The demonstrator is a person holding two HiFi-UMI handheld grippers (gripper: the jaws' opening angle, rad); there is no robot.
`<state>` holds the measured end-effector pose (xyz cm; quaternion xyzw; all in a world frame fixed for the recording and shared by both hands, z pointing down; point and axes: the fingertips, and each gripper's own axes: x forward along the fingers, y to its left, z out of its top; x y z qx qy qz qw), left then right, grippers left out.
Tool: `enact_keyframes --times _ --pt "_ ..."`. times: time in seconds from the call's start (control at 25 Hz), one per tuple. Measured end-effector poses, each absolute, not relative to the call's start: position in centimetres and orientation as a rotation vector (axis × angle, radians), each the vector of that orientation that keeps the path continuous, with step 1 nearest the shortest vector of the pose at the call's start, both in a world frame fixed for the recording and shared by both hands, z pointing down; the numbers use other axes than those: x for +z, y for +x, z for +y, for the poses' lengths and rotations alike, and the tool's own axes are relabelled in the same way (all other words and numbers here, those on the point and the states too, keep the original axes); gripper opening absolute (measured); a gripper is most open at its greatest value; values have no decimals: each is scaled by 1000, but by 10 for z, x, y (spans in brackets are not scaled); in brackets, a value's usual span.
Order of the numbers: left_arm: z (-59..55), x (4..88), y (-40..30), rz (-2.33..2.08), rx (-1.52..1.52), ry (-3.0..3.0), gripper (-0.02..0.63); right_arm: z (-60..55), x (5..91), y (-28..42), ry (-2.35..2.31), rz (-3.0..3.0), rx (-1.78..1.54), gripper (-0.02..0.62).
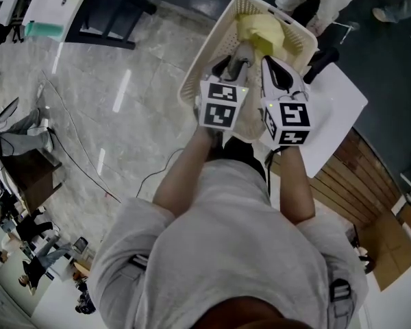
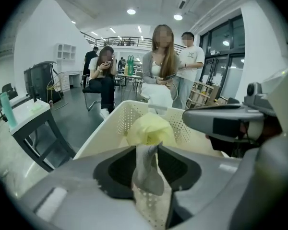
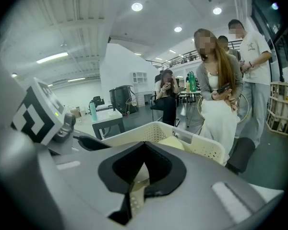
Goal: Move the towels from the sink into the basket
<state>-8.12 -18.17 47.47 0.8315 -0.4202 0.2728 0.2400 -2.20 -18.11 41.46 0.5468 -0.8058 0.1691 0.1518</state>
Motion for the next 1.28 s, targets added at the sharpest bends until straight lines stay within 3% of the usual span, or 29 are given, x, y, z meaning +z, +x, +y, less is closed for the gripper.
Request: enact_keyframes --times 0.52,0.56,0.64,1.28 --pt "-146 413 -100 -1291 621 2366 146 -146 374 -25 1592 -2361 381 6" --pt "-144 406 -101 -1313 605 2376 129 -144 371 -25 1593 -2364 370 6" --pt "-140 394 -104 -1368 570 2394 20 -138 365 -23 1600 -2370 350 6" --pt "-104 357 -66 -1374 478 2499 20 -98 321 0 1690 -2426 198 5"
